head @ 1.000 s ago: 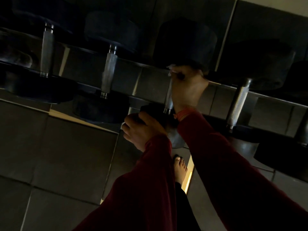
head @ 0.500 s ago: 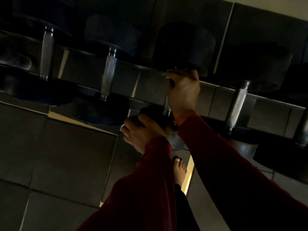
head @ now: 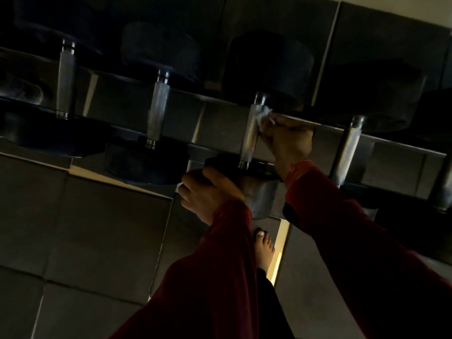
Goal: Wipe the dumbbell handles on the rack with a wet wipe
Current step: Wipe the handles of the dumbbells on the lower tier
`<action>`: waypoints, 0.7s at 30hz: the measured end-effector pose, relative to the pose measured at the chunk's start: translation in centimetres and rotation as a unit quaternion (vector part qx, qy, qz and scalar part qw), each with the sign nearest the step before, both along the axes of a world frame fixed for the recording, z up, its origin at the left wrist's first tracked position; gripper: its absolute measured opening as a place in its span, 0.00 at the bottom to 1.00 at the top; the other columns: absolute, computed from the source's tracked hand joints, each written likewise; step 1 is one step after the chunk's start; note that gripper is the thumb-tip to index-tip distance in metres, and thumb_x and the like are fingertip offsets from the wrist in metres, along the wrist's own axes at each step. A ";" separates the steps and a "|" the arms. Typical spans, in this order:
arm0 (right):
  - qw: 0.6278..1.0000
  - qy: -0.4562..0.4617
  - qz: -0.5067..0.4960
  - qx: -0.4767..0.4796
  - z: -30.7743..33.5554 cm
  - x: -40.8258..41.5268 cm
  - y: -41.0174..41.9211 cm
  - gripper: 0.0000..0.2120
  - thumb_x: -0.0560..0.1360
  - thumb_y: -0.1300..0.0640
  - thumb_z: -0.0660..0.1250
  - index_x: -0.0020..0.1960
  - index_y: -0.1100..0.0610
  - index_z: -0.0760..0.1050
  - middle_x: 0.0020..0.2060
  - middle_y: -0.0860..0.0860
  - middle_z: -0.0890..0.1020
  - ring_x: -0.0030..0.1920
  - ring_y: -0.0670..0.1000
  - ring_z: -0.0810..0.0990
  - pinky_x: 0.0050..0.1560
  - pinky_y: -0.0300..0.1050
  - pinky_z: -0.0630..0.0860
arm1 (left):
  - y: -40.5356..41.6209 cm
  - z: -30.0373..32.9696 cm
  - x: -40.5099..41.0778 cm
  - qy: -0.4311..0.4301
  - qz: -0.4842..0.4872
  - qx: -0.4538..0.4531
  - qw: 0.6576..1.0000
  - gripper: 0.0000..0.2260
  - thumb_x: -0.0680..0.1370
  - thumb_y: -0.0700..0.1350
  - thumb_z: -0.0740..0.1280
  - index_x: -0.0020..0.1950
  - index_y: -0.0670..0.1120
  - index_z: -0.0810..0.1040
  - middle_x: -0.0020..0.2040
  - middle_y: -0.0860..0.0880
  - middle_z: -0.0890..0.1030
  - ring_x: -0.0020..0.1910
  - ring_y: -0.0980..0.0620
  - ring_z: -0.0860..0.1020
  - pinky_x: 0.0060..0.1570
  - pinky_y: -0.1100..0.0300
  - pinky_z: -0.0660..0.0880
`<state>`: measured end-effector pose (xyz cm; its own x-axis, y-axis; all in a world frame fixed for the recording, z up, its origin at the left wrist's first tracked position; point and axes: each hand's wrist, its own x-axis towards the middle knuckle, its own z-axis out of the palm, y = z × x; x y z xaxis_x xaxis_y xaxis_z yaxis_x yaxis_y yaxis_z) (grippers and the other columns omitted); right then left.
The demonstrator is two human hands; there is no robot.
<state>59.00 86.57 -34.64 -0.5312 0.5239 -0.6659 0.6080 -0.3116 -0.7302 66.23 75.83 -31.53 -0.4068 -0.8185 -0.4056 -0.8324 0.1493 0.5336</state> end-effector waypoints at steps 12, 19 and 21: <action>0.997 -0.021 0.058 0.052 0.9 -1.1 0.9 0.10 0.68 0.61 0.78 0.35 0.49 0.82 0.36 0.48 0.86 0.37 0.47 0.86 0.42 0.52 0.84 | 0.0 -0.4 0.1 0.019 -0.011 -0.012 1.000 0.13 0.78 0.49 0.61 0.58 0.43 0.75 0.58 0.41 0.75 0.58 0.41 0.70 0.53 0.59 0.59; 0.914 0.130 0.293 0.248 1.3 1.7 0.2 0.08 0.69 0.53 0.78 0.47 0.46 0.84 0.43 0.42 0.85 0.43 0.39 0.83 0.51 0.38 0.81 | -0.1 -0.6 0.2 0.005 -0.001 -0.010 1.000 0.14 0.78 0.49 0.61 0.59 0.42 0.75 0.60 0.41 0.74 0.58 0.41 0.70 0.50 0.61 0.56; 0.864 0.134 0.401 0.274 1.4 2.9 0.3 0.05 0.71 0.57 0.77 0.47 0.53 0.85 0.44 0.43 0.83 0.39 0.36 0.80 0.49 0.28 0.77 | 0.0 -0.6 0.2 0.010 0.000 -0.012 1.000 0.14 0.78 0.49 0.61 0.58 0.42 0.76 0.59 0.41 0.75 0.57 0.41 0.70 0.49 0.61 0.56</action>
